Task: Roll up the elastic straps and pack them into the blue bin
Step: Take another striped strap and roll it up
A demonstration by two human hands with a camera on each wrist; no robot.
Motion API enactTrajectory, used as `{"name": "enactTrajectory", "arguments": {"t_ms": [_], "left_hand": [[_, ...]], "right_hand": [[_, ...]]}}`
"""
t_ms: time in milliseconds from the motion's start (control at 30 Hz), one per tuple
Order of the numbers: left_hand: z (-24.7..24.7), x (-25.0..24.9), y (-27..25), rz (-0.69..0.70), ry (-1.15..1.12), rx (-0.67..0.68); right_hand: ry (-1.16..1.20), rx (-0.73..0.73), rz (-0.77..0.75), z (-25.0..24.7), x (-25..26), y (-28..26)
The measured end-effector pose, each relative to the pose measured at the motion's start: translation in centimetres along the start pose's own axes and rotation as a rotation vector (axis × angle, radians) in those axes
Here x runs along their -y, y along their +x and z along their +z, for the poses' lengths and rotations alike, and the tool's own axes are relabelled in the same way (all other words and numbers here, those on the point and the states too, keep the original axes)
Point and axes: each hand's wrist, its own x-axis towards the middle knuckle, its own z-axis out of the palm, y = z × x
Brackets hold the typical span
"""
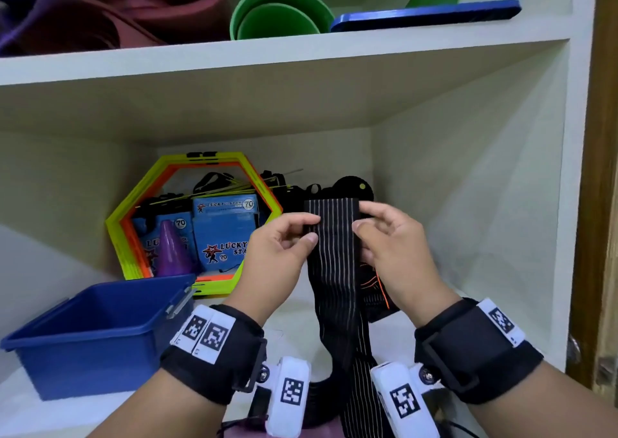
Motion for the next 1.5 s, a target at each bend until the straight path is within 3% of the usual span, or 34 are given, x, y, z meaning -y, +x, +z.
{"name": "enactTrajectory", "arguments": {"t_ms": [133, 300, 500, 700, 933, 1000, 1067, 1267, 1400, 1500], "left_hand": [[0.1, -0.4, 0.3, -0.013, -0.086, -0.055], [-0.5, -0.6, 1.0, -0.043, -0.107, -0.098], [-1.8, -2.1, 2.1, -0.031, -0.128, -0.070], [-3.7, -2.4, 4.5, 0.011, -0.005, -0.053], [-3.7, 2.8, 9.7, -0.344, -0.041, -0.102], [-3.4, 3.6, 11.7, -0.381, -0.061, -0.127], [-3.1, 3.6, 13.8, -0.337, -0.068, -0.152], [-4.3, 1.4, 17.7, -0.020, 0.141, -0.161], [-4.4, 3.0, 15.9, -0.043, 0.263, -0.086], [-4.4, 6.0, 12.2, -0.109, 0.376, 0.067]], "right_hand": [[-0.075, -0.036, -0.034, -0.7, -0.2, 1.0], [-0.180, 0.113, -0.034, -1.4, 0.8, 2.1], [-0.085, 0.215, 0.029, -1.4, 3.2, 4.2], [-0.024, 0.287, 0.103, -0.2, 3.7, 7.1], [-0.358, 0.300, 0.317, 3.3, -1.5, 13.2], [-0.371, 0.271, 0.366, 4.6, -2.3, 14.9], [-0.312, 0.233, 0.331, 5.9, -2.3, 16.8], [-0.375, 0.135, -0.129, 6.8, -0.2, 19.8], [-0.423, 0.252, -0.130, 5.5, -1.9, 18.0], [-0.518, 0.413, 0.032, 3.6, -4.4, 15.3]]}}
